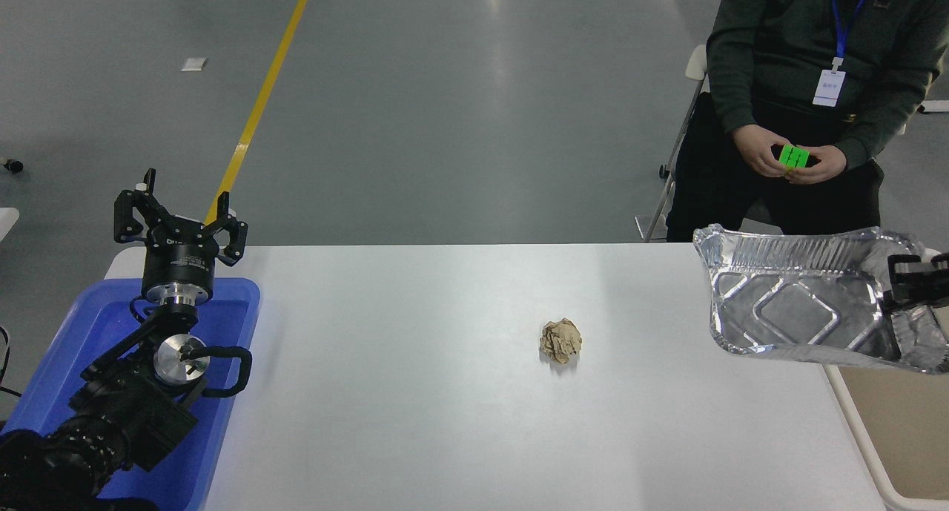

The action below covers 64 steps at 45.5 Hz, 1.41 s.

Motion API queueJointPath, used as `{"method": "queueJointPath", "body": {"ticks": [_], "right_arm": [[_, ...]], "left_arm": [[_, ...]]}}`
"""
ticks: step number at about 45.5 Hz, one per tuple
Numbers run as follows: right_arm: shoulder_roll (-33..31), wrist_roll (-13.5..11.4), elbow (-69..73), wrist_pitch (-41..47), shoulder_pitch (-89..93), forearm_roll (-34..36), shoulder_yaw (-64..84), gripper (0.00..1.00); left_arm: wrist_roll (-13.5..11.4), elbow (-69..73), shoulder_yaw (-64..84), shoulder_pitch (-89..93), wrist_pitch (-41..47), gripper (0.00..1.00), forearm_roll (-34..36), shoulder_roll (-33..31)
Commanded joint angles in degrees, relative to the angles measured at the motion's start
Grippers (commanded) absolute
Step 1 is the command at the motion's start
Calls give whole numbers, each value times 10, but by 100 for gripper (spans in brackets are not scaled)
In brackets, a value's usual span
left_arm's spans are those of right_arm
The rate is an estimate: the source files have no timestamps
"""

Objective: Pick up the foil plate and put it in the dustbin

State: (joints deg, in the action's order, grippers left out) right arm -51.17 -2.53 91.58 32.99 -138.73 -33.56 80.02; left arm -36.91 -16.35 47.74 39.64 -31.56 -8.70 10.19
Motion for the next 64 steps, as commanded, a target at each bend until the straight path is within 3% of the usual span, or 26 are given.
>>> {"method": "queueJointPath", "body": {"ticks": [1, 15, 28, 41, 49, 64], "right_arm": [[2, -1, -5, 52, -54, -10, 15, 0], [-1, -1, -37, 97, -97, -17, 19, 0], [-27, -1, -183, 89, -49, 0, -2, 0], [-68, -2, -423, 55, 237, 11, -241, 0], [-60, -1, -578, 54, 398, 15, -376, 0], [-24, -1, -686, -50, 635, 17, -574, 0]], "left_arm": [[0, 0, 0, 0, 0, 99, 0, 0], [0, 0, 0, 0, 0, 99, 0, 0], [0, 0, 0, 0, 0, 99, 0, 0], [0, 0, 0, 0, 0, 99, 0, 0], [0, 0, 0, 0, 0, 99, 0, 0], [0, 0, 0, 0, 0, 99, 0, 0]]}}
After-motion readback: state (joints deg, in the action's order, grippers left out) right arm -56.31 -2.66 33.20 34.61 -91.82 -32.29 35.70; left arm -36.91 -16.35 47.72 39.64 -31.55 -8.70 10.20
